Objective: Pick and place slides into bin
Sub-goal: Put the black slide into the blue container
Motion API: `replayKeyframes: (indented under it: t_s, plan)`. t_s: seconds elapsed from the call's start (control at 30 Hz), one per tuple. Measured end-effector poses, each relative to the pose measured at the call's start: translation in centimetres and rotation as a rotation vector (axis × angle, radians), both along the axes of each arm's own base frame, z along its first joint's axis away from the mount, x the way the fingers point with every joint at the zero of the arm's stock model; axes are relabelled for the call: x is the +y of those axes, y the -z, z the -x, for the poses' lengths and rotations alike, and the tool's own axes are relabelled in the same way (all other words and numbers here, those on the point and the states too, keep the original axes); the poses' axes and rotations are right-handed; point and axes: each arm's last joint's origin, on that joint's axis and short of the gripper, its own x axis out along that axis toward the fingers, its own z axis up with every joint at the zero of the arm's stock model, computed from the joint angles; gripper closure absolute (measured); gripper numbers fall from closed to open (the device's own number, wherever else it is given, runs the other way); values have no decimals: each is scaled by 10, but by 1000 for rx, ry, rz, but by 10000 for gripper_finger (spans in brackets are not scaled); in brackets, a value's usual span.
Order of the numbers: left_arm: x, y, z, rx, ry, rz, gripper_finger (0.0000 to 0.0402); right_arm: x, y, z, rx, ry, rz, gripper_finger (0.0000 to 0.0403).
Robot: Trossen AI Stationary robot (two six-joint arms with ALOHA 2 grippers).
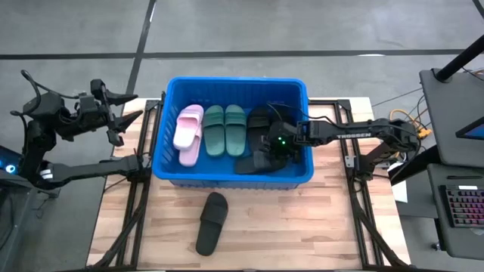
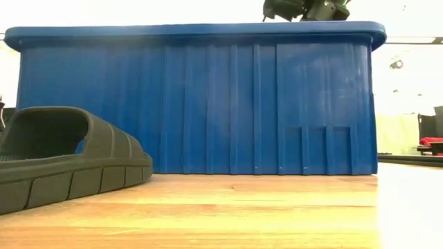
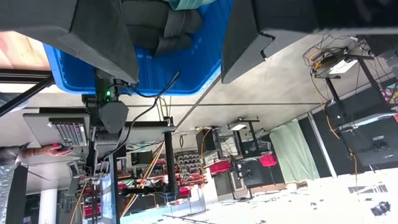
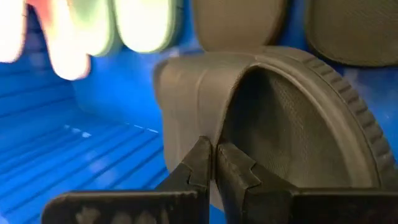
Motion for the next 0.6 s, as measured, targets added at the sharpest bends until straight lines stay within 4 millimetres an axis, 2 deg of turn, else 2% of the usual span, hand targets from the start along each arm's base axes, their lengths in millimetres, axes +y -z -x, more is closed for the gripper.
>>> replayKeyframes:
  t_s: [0.27,0.4,0.6]
  plan:
    - [0,-1,-1,-3,0,-2,187,2,2,1,17,-21,-41,378]
    - [0,-1,-1,-3,0,-3,187,2,-6,2,43,-59,-34,340]
    - [0,0,-1,-3,0,-3,187,3,-16,5,87,-77,-31,260]
